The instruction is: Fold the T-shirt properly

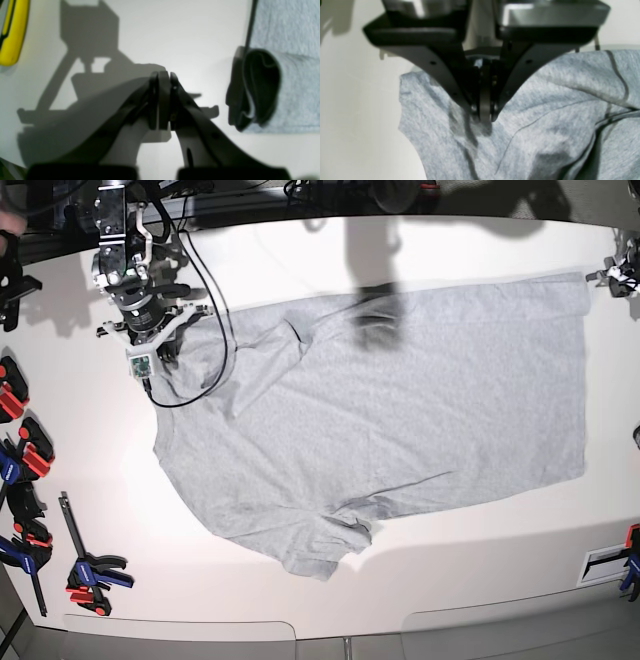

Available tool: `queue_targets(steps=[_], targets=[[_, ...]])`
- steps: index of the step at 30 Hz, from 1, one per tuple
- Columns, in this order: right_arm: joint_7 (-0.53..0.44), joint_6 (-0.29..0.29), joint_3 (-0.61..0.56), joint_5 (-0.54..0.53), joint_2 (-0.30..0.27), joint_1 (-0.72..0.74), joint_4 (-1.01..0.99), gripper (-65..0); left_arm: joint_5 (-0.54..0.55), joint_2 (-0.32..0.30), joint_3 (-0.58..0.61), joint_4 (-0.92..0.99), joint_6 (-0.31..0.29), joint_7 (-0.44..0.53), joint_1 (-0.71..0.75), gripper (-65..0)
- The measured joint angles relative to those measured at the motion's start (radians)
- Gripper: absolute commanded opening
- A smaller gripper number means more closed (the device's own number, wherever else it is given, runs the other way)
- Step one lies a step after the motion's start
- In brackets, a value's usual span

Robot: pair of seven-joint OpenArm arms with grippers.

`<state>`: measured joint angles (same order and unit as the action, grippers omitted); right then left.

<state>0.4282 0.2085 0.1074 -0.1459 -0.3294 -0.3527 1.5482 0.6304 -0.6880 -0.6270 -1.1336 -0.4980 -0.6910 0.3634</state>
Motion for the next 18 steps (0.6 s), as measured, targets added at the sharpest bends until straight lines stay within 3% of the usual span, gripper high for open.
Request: queue_targets(steps=[5,8,11,15,18], targets=[[0.001,0.0,0.0,0.0,0.0,0.0,0.0,-65.0,0.027,0.001,-0.023,-0.066,-0.052,-0.016,0.008,-65.0],[0.002,0.0,0.0,0.0,0.0,0.0,0.0,-65.0,0.095,-0.002,-0.077,-0.117,-0.131,-0.063,0.008,-65.0],[0.003,0.0,0.0,0.0,0.0,0.0,0.0,-65.0,0.212,-0.005,-0.101,-0.159,-0.194,-0.181,0.012,-48.7],[0.003,0.0,0.0,0.0,0.0,0.0,0.0,-65.0,0.327,-0.005,-0.101,-0.18,-0.195,-0.229,0.079,-50.7],[0.003,0.0,0.0,0.0,0.0,0.0,0.0,-65.0,0.346,0.001,-0.102,-0.178,-0.194,-0.231,0.135,-53.1]])
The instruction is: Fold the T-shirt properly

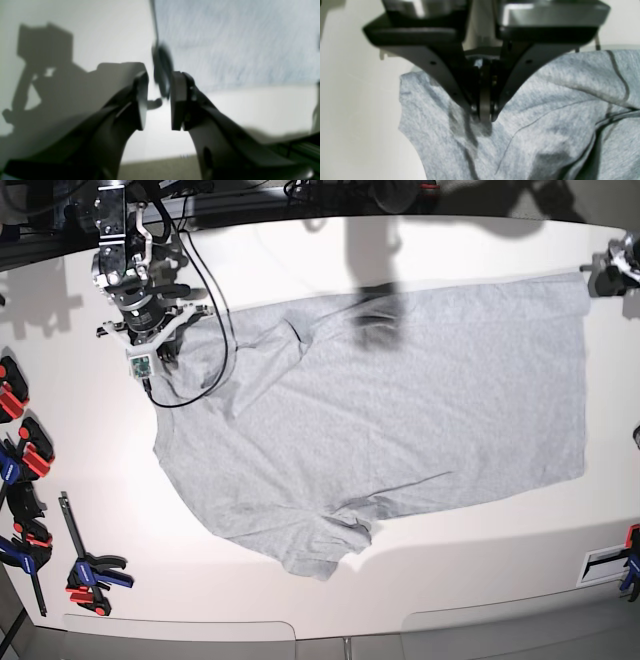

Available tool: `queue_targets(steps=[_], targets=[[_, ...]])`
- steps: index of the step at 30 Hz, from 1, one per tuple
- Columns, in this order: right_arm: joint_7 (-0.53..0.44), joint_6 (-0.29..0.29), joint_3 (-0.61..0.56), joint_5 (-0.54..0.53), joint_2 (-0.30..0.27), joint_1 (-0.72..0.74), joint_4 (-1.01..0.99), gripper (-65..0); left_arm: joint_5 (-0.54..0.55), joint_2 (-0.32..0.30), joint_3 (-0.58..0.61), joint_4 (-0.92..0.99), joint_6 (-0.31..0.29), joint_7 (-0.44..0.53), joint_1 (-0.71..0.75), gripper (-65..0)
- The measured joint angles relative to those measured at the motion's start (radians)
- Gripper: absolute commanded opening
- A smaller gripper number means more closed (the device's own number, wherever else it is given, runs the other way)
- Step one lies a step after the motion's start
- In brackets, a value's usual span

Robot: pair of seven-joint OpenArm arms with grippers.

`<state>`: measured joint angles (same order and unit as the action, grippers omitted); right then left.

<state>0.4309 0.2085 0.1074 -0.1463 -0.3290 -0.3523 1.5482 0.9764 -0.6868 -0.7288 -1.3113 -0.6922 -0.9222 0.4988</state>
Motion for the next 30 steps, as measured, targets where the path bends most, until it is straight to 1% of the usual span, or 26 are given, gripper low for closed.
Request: queue_targets(steps=[3,7,9,11,13,25,28,30], targets=[[0.0,0.0,0.0,0.0,0.0,0.0,0.0,-65.0,0.01,0.029,-0.001,0.0,0.0,0.005,0.012,-56.7],[0.0,0.0,0.0,0.0,0.0,0.0,0.0,-65.0,0.014,0.079,-0.001,0.0,0.0,0.029,0.011,-56.5],[0.0,0.0,0.0,0.0,0.0,0.0,0.0,-65.0,0.003,0.089,0.0,0.0,0.0,0.033,0.011,-54.9],[0.0,0.0,0.0,0.0,0.0,0.0,0.0,-65.0,0.003,0.092,0.0,0.0,0.0,0.051,0.011,-51.5],[0.0,0.0,0.0,0.0,0.0,0.0,0.0,-65.0,0.004,0.092,0.0,0.0,0.0,0.062,0.011,-49.9],[0.0,0.0,0.0,0.0,0.0,0.0,0.0,-65.0,0.003,0.097,0.0,0.0,0.0,0.098,0.005,-50.0],[0.0,0.0,0.0,0.0,0.0,0.0,0.0,-65.0,0.004,0.097,0.0,0.0,0.0,0.104,-0.009,-52.6],[0.0,0.0,0.0,0.0,0.0,0.0,0.0,-65.0,0.007,0.097,0.0,0.0,0.0,0.106,-0.009,-52.6]])
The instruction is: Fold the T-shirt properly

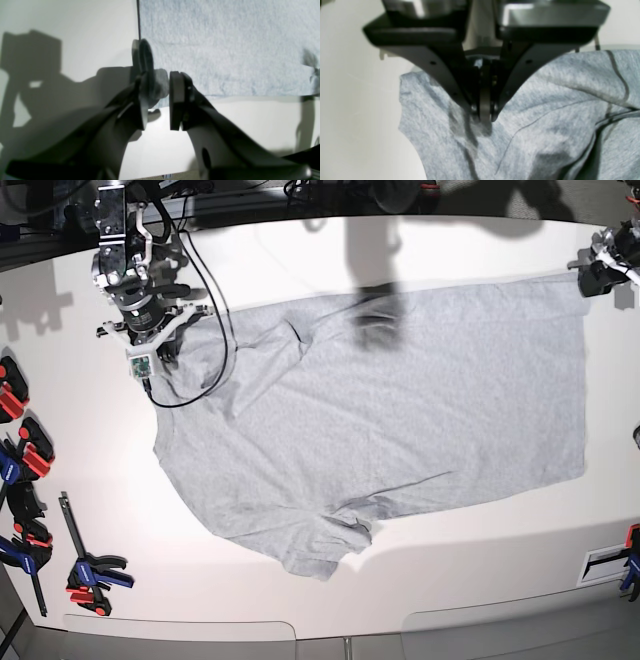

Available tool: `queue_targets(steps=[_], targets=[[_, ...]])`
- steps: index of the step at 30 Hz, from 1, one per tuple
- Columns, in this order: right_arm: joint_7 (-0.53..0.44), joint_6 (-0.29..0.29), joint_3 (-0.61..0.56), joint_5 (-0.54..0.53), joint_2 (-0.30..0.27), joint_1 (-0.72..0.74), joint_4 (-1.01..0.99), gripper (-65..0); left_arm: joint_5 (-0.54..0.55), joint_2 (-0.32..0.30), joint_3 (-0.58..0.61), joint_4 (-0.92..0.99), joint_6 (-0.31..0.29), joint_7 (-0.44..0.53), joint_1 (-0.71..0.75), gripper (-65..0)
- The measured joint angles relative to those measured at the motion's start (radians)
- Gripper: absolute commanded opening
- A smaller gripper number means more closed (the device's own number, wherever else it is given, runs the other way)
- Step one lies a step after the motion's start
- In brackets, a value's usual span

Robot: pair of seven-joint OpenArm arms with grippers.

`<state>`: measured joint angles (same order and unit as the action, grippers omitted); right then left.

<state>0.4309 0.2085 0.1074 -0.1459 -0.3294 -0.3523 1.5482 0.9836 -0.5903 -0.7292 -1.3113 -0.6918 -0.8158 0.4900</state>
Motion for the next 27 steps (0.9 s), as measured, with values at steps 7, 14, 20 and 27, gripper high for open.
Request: queue_targets(steps=[7,14,20,27], targets=[[0.0,0.0,0.0,0.0,0.0,0.0,0.0,-65.0,0.005,0.0,0.0,0.0,0.0,-0.019,0.0,-52.6],[0.0,0.0,0.0,0.0,0.0,0.0,0.0,-65.0,0.006,0.003,0.0,0.0,0.0,-0.019,0.0,-52.5],[0.0,0.0,0.0,0.0,0.0,0.0,0.0,-65.0,0.006,0.022,0.0,0.0,0.0,-0.023,0.0,-52.5],[0.0,0.0,0.0,0.0,0.0,0.0,0.0,-65.0,0.023,0.022,0.0,0.0,0.0,-0.023,0.0,-65.0]])
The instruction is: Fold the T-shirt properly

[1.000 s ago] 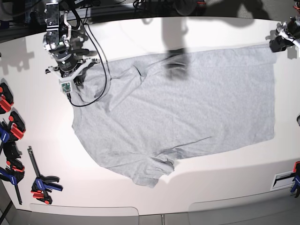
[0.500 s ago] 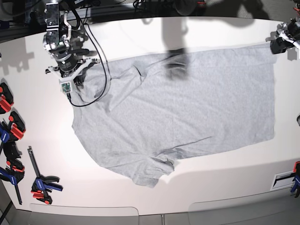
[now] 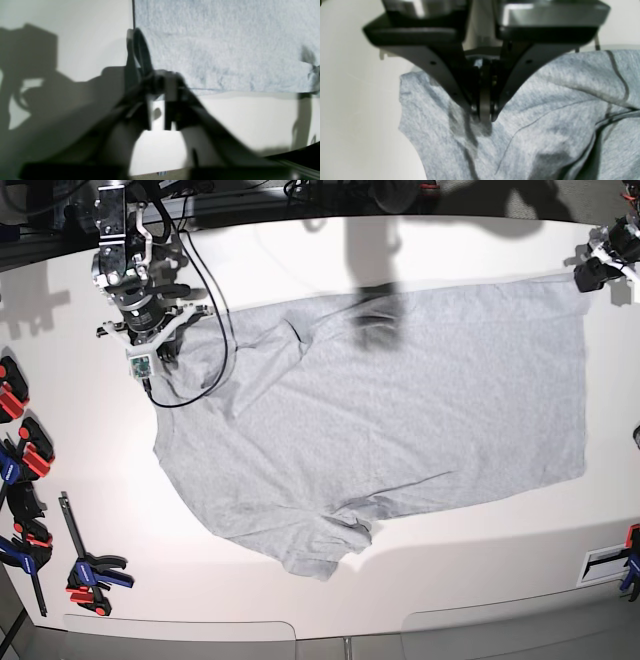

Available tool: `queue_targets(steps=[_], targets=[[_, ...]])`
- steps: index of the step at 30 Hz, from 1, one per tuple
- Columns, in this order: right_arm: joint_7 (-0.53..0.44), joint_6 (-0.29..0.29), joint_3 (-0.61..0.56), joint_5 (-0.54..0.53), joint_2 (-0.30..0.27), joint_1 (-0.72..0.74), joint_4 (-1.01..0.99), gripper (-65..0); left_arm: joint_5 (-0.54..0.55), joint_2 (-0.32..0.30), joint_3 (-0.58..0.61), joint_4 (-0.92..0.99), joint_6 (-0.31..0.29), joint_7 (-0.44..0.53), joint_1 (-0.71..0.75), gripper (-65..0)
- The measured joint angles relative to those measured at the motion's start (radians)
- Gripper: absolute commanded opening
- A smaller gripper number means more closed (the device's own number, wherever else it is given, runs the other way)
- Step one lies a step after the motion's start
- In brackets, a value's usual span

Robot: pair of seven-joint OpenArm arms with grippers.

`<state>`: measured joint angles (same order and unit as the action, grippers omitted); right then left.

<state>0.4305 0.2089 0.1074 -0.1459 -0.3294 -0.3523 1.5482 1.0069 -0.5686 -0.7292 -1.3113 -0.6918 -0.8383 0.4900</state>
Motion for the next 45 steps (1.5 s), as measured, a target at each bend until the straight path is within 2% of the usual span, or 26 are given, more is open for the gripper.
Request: queue_targets(steps=[11,17,27,29,31,32,33,35,36,42,43,45], targets=[[-0.002,0.0,0.0,0.0,0.0,0.0,0.0,-65.0,0.029,0.0,0.0,0.0,0.0,0.0,-0.038,-65.0],[-0.002,0.0,0.0,0.0,0.0,0.0,0.0,-65.0,0.028,0.0,0.001,0.0,0.001,0.0,-0.121,-65.0],[-0.002,0.0,0.0,0.0,0.0,0.0,0.0,-65.0,-0.018,0.0,0.001,0.0,0.001,0.008,-0.208,-65.0],[-0.002,0.0,0.0,0.0,0.0,0.0,0.0,-65.0,-0.067,0.0,0.001,0.0,0.001,0.035,-0.208,-65.0],[-0.002,0.0,0.0,0.0,0.0,0.0,0.0,-65.0,-0.114,0.0,0.001,0.0,0.001,0.07,-0.208,-49.1],[-0.003,0.0,0.0,0.0,0.0,0.0,0.0,-65.0,-0.129,0.0,0.001,0.0,0.001,0.089,-0.207,-43.6],[-0.002,0.0,0.0,0.0,0.0,0.0,0.0,-65.0,-0.14,0.0,0.001,0.0,0.001,0.109,-0.208,-41.3],[-0.003,0.0,0.0,0.0,0.0,0.0,0.0,-65.0,-0.151,0.0,0.001,0.0,0.01,0.14,-0.208,-41.1],[-0.002,0.0,0.0,0.0,0.0,0.0,0.0,-65.0,-0.155,0.0,0.002,0.0,0.033,0.152,-0.208,-41.1],[-0.003,0.0,0.0,0.0,0.0,0.0,0.0,-65.0,-0.159,0.0,0.002,0.0,0.032,0.158,-0.208,-41.1],[-0.002,0.0,0.0,0.0,0.0,0.0,0.0,-65.0,-0.157,0.0,0.002,0.0,0.006,0.15,-0.208,-41.1],[-0.002,0.0,0.0,0.0,0.0,0.0,0.0,-65.0,-0.074,0.0,0.002,0.0,0.006,0.079,-0.205,-41.1]])
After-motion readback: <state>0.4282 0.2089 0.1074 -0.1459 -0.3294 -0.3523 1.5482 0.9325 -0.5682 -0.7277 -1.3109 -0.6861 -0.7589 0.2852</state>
